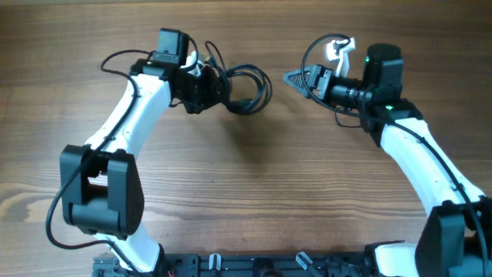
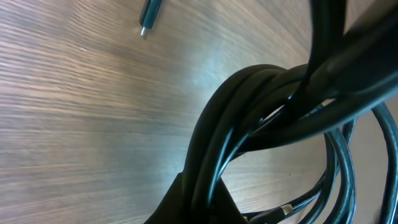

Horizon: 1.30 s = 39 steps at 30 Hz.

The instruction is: Untangle cables

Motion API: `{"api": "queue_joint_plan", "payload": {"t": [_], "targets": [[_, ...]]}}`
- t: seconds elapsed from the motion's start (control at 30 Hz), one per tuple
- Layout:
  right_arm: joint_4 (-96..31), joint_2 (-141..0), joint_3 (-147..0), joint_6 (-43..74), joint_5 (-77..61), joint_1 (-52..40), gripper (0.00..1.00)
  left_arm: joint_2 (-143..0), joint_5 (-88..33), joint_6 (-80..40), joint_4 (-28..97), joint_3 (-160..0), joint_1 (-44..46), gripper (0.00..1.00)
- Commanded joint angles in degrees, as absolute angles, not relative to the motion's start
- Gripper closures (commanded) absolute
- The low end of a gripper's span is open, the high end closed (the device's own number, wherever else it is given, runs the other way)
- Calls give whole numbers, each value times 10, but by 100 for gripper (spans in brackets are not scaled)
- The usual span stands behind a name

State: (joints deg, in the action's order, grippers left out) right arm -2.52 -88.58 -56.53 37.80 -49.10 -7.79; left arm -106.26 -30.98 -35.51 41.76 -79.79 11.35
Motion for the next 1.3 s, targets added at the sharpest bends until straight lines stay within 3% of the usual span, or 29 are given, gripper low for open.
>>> {"api": "queue_joint_plan", "payload": {"t": [0.0, 0.33, 0.43, 0.63, 0.8, 1.1, 1.27], "targets": [[-51, -899, -575, 399, -392, -120, 20, -1047, -328, -372, 415, -811, 140, 96], [-35, -934, -575, 455, -351, -169, 15, -1047, -373, -384, 409, -811, 146, 96], [-31, -934, -575, 476, -346, -173, 24, -1047, -372, -395, 395, -811, 151, 96], [-42, -934, -575, 482, -325, -173, 63, -1047, -380, -410, 387, -811, 153, 96], [-79, -934, -575, 480, -269, -173, 83, -1046, -458, -391, 380, -811, 152, 96], [-87, -934, -575, 468, -265, -173, 87, -1046, -612, -326, 364, -811, 111, 96], [-134, -934, -575, 453, -225, -173, 87, -1046, -592, -60, 442, -810, 110, 96]]}}
